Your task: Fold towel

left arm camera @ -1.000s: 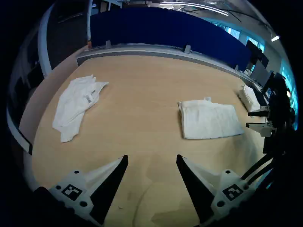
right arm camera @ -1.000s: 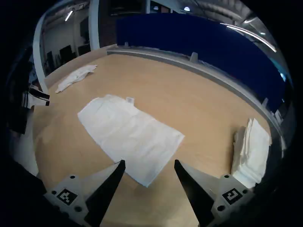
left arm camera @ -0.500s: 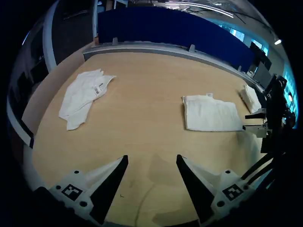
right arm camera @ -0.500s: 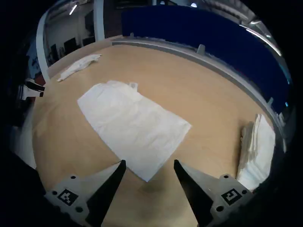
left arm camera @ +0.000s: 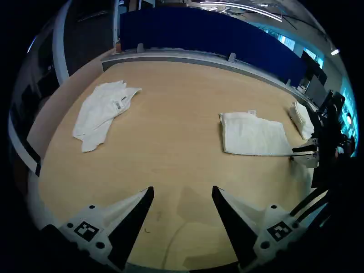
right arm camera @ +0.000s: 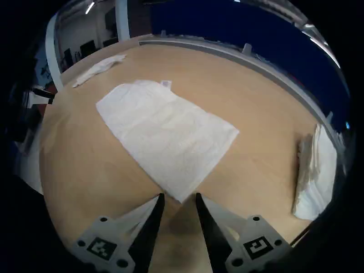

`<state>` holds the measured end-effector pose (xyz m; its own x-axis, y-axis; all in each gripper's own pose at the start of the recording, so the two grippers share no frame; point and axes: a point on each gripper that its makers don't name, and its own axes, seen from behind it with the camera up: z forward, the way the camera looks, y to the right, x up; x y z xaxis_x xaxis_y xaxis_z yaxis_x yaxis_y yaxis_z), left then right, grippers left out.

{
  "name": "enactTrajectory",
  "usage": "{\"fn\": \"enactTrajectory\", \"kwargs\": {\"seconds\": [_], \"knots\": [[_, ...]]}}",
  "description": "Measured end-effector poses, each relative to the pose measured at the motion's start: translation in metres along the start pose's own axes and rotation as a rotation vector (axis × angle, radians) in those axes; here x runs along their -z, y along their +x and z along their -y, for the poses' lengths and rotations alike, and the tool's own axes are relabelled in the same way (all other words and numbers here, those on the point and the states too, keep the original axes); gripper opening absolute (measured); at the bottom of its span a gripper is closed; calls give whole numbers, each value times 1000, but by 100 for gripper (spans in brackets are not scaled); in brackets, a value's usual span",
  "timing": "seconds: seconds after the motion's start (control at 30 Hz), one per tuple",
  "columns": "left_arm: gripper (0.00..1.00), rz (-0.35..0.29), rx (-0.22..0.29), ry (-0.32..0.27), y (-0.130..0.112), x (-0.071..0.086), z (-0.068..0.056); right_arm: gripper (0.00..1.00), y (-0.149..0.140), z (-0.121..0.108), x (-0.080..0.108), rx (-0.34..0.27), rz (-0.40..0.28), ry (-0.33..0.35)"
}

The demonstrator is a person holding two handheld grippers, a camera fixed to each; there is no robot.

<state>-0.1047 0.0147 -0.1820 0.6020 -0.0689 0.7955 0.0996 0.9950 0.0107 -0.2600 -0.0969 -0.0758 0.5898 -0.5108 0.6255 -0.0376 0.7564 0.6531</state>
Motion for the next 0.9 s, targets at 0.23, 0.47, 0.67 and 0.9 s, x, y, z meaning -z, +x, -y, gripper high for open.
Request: {"fn": "enactTrajectory", "kwargs": {"seconds": [0.23, 0.47, 0.67, 0.9], "knots": [[95, 5, -5, -6, -1, -1, -4, 23, 1, -3, 0, -18, -11, -3], [95, 7, -5, -10, -1, -3, -6, 7, 2, -5, -2, -14, -1, -12], [95, 6, -7, -13, 1, -1, -6, 6, 14, -7, 0, -7, -14, -16], [95, -2, -1, -18, 4, -2, -5, 6, 45, -6, 11, 17, -57, -12]]}}
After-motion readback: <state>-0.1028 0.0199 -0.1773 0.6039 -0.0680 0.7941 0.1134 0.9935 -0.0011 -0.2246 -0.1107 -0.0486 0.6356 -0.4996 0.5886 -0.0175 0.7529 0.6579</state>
